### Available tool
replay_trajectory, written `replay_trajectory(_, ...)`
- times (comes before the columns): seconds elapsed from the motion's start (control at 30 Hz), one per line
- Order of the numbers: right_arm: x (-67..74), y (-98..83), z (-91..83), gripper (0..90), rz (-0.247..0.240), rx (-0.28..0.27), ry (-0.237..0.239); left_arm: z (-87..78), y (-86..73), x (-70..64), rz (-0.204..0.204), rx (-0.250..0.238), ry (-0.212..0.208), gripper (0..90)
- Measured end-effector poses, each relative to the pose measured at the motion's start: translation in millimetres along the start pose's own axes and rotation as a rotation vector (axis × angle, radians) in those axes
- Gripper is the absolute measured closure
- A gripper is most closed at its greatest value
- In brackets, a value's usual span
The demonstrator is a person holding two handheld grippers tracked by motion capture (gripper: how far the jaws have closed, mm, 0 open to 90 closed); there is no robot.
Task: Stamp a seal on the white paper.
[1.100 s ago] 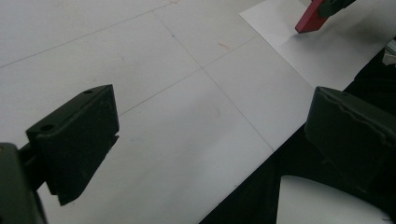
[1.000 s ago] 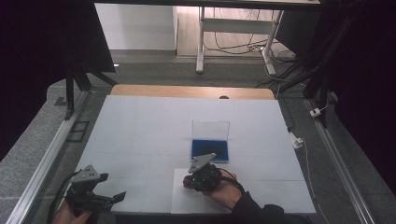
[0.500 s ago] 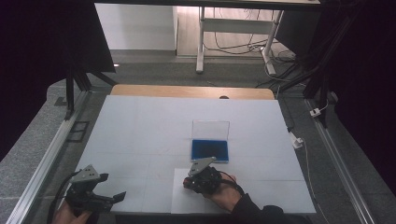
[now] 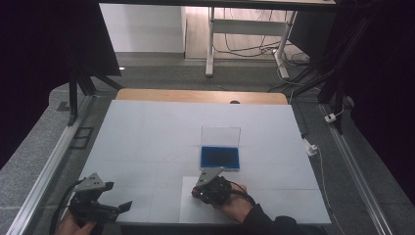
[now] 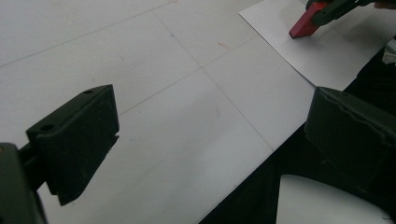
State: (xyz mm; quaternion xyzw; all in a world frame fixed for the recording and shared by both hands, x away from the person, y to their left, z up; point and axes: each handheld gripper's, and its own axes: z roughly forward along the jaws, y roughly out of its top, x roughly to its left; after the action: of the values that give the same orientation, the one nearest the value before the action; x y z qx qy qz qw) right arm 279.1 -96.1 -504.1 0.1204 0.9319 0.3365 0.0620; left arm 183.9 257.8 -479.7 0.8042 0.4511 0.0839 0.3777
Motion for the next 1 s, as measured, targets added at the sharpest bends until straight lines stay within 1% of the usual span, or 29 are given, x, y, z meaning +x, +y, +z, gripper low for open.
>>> replay_trajectory(0.13, -6.7, -2.1, 0.0, 80.7, 0.041, -0.013, 0.038, 0.0, 0.0, 0.1, -0.001, 0.0, 0.0, 3.3)
replay_trajectory(0.2, -9.2, -2.6, -0.1, 80.8, 0.057, -0.011, 0.047, 0.1, 0.0, 0.0, 0.0, 0.001, 0.0, 3.3)
replay_trajectory(0.27, -11.3, -3.4, 0.4, 80.8, 0.08, -0.022, 0.064, 0.1, 0.0, 0.0, 0.0, 0.001, 0.0, 3.3)
replay_trajectory(0.3, -11.9, -3.5, -0.1, 80.7, 0.077, -0.016, 0.063, 0.1, 0.0, 0.0, 0.0, 0.001, 0.0, 3.3)
replay_trajectory(0.33, -11.2, -3.5, 0.3, 80.7, 0.078, -0.022, 0.063, 0.1, 0.0, 0.0, 0.0, 0.001, 0.0, 3.3)
replay_trajectory(0.43, -6.0, -2.0, 0.1, 80.6, 0.038, -0.013, 0.038, 0.2, 0.1, 0.0, 0.0, 0.001, 0.0, 3.3)
replay_trajectory(0.53, -4.3, -0.9, -0.4, 80.5, 0.025, -0.002, 0.023, 0.1, 0.0, 0.2, 0.0, 0.001, 0.0, 3.3)
replay_trajectory(0.63, -7.1, -1.4, -0.2, 80.2, 0.044, -0.012, 0.04, 0.0, -0.1, 0.4, -0.002, -0.001, -0.001, 3.3)
replay_trajectory(0.77, -10.1, 0.2, -0.4, 80.0, 0.07, -0.005, 0.053, 0.0, 0.0, 0.4, -0.002, -0.001, -0.001, 3.3)
replay_trajectory(0.8, -10.9, 0.6, -0.9, 80.0, 0.07, -0.002, 0.053, -0.1, -0.1, 0.4, -0.002, -0.001, -0.001, 3.3)
replay_trajectory(0.83, -11.5, 0.8, -1.4, 80.0, 0.067, -0.009, 0.049, -0.1, -0.1, 0.5, -0.003, -0.001, -0.002, 3.3)
replay_trajectory(0.9, -11.5, 2.7, -4.9, 79.9, 0.085, -0.031, 0.046, 0.0, -0.1, 0.5, -0.004, -0.001, -0.003, 3.3)
replay_trajectory(1.0, -13.3, 5.0, -11.6, 80.0, 0.084, -0.058, 0.035, -0.1, -0.1, 0.5, -0.004, -0.001, -0.003, 3.3)
